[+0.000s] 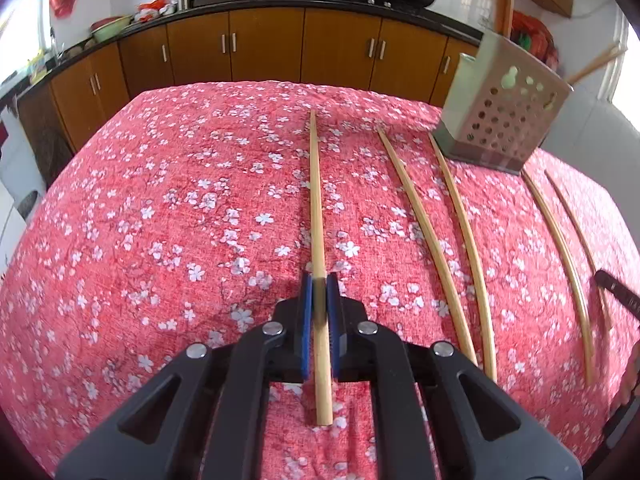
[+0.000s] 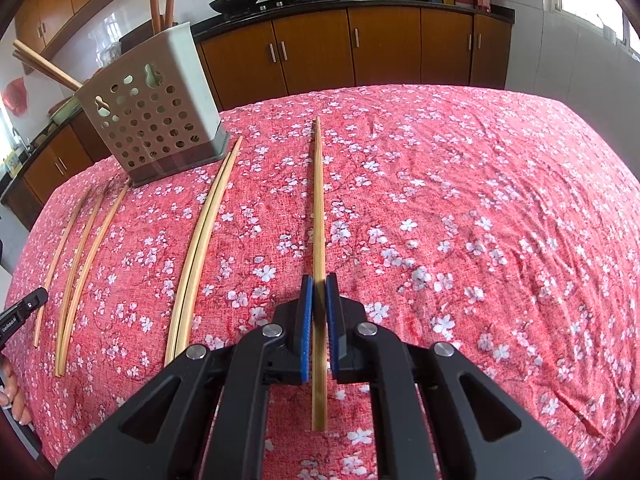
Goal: Organize utensils
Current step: 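Close the right tool on a third chopstick while the left tool grasps another, then lift both held chopsticks upright and carry them over the perforated holder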
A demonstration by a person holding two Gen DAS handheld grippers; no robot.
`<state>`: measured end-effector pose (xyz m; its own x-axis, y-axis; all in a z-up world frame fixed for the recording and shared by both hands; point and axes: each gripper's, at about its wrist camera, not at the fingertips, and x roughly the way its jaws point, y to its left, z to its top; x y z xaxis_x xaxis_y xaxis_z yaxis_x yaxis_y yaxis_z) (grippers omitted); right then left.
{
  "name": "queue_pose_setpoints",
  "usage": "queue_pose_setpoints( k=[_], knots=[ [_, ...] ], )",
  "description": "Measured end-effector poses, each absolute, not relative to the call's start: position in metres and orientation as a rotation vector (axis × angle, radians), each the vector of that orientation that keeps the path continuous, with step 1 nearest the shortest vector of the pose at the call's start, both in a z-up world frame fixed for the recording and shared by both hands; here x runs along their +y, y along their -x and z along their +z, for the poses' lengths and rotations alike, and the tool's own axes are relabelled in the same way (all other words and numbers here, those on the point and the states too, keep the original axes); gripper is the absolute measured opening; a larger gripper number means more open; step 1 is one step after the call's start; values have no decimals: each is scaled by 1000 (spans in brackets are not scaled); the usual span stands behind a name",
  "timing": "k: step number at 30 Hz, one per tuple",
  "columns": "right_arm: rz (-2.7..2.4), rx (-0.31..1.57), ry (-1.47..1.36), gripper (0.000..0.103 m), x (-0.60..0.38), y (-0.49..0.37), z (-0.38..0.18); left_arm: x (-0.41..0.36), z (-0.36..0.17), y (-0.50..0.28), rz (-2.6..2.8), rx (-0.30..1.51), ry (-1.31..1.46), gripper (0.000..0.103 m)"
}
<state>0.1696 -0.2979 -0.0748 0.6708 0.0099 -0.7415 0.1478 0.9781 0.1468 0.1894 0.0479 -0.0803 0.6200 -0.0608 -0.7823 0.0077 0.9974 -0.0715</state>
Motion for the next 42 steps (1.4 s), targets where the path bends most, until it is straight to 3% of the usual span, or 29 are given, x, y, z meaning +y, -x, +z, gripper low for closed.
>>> queue_pose_setpoints(
  k=[18,28,42],
  knots=[
    [-56,497,-220,8,-313,-134,27,50,30,-160,-96,581,127,8],
    [-11,402,-205,8,-307,-137,63,44,69,-161,-132,505,141,8],
    [120,126,-229,7,-274,-153,157,-5,158,-180,-239,293,185,8]
  ],
)
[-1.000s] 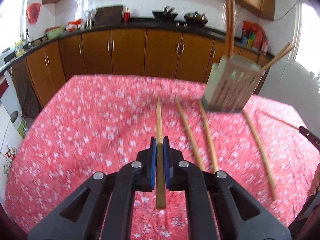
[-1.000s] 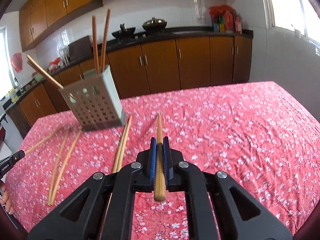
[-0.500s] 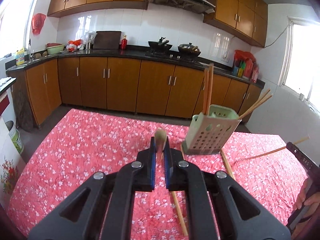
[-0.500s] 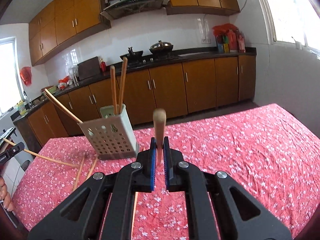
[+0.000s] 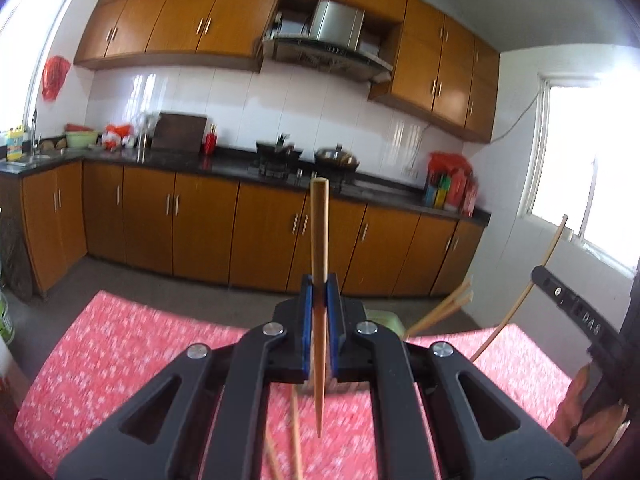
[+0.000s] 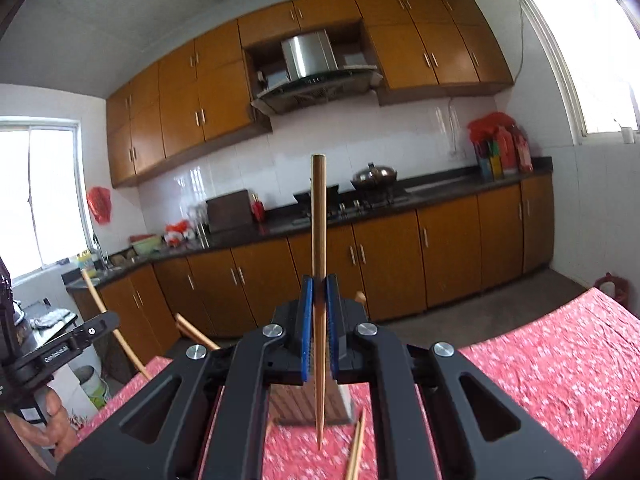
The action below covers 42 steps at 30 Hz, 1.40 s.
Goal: Organize utensils
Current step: 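Lift both held chopsticks upright and carry them over the perforated holder, then open both tools to drop the chopsticks into the holder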
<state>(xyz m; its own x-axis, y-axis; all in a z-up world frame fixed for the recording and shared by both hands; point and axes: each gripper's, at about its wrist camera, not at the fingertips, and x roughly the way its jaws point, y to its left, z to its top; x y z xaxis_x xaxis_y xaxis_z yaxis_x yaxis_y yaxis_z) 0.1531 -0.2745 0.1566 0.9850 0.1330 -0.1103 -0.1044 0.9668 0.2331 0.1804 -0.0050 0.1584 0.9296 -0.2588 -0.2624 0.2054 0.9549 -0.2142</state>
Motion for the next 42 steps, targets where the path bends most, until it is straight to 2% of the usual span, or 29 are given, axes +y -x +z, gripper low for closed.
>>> queue_pose_setpoints(
  k=[6,11,21,23,24,25,35,42],
  knots=[
    [103,14,-221,8,-263,-177,173,-36,193,-211,-214,153,194,8],
    [66,0,-235,8,-262,-212,165,-55,201,-239,-176,87,180,8],
    [49,108,-224,9,-250,-243,130,-67,156,-280,-167,200,178,9],
    [55,127,-224,17,-250,-243,128,-63,152,-282,-167,216,177,13],
    [54,129,-226,29,-250,-242,128,-62,151,-281,-168,220,176,16],
    [52,128,-229,35,-250,-240,129,-61,151,-280,-163,222,172,17],
    [51,130,-206,35,-256,-201,143,-32,156,-248,-99,247,173,25],
    [45,301,-189,35,-268,-161,95,9,111,-204,-28,377,106,33]
  ],
)
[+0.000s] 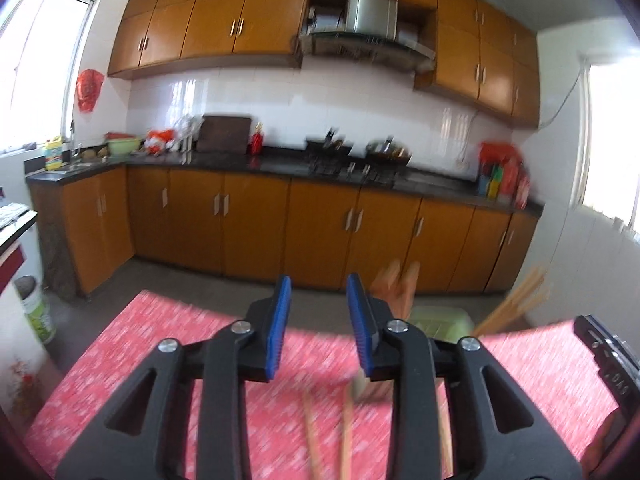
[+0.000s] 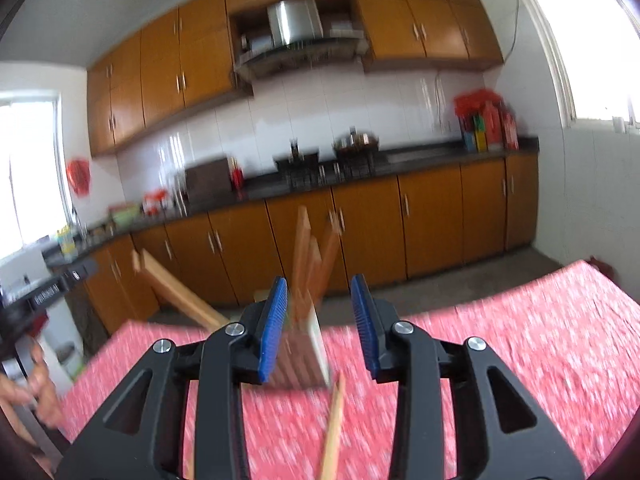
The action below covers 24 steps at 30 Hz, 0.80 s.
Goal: Organize utensils
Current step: 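Open both tools to drop the chopsticks into the holder, then close the right tool on a chopstick while the left tool grasps another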
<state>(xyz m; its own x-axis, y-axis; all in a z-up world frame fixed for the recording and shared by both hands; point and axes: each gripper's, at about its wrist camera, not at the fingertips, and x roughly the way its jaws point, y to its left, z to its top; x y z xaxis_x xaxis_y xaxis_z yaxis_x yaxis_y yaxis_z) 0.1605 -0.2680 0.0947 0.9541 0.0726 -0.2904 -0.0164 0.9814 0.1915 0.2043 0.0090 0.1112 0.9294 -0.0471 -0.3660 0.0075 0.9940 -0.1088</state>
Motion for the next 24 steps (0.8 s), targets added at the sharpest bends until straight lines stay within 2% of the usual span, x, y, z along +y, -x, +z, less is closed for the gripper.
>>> queue_pose_setpoints(
  k=[2,7,10,15,24],
  knots=[
    [45,397,-173,34,-267,-156,66,18,84,-201,-43,462,89,33],
    [81,704,-204,14,-265,-170,-19,35,4,-198,-41,699,98,33],
    [100,802,-246,12,-263,-177,-48,36,-26,-198,-43,795,118,33],
    [119,859,-251,12,-253,-183,-65,35,-49,-188,-65,838,132,33],
    [124,882,-194,10,-244,-187,-75,21,-52,-191,-106,865,124,33]
  ],
)
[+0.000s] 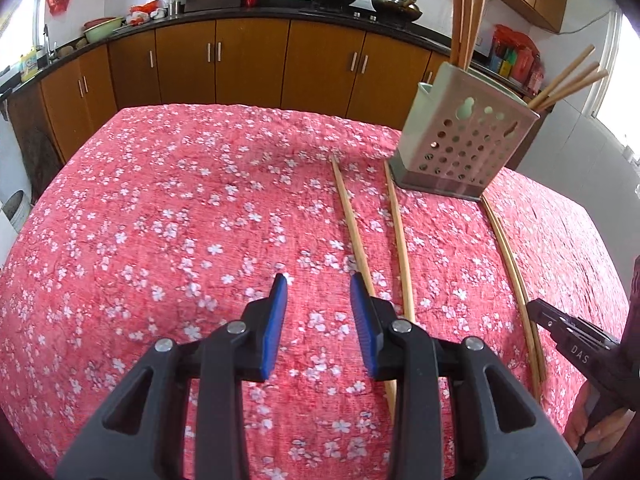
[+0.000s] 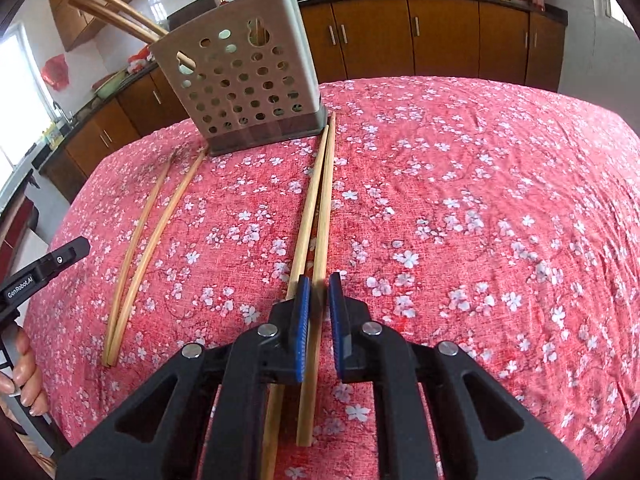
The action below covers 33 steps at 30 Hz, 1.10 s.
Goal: Organize utensils
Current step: 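Close the right tool on a chopstick while the left tool grasps another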
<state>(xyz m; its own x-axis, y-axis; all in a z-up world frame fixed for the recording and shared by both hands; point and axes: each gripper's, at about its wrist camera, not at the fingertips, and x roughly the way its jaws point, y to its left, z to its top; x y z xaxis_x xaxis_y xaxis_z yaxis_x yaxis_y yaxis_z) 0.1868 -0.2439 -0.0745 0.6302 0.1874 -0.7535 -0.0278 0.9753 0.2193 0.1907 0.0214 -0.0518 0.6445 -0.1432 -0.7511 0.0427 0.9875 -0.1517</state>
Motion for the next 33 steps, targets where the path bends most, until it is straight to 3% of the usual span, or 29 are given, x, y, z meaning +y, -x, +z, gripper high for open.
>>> queue_pose_setpoints(
  k=[11,18,22,33],
  knots=[
    [-81,855,-233,8,-286,-193,-75,12,-65,-197,-162,921,135,32],
    [-97,848,-238,8,-296,-189,-77,-11,-71,-204,-196,934,104,24],
    [-88,845,-224,8,-292,-184,-78,-23,-81,-209,-159,966,54,10],
    [-52,840,-195,8,-284,-184,-80,26,-82,-223,18,941,63,8]
  ],
)
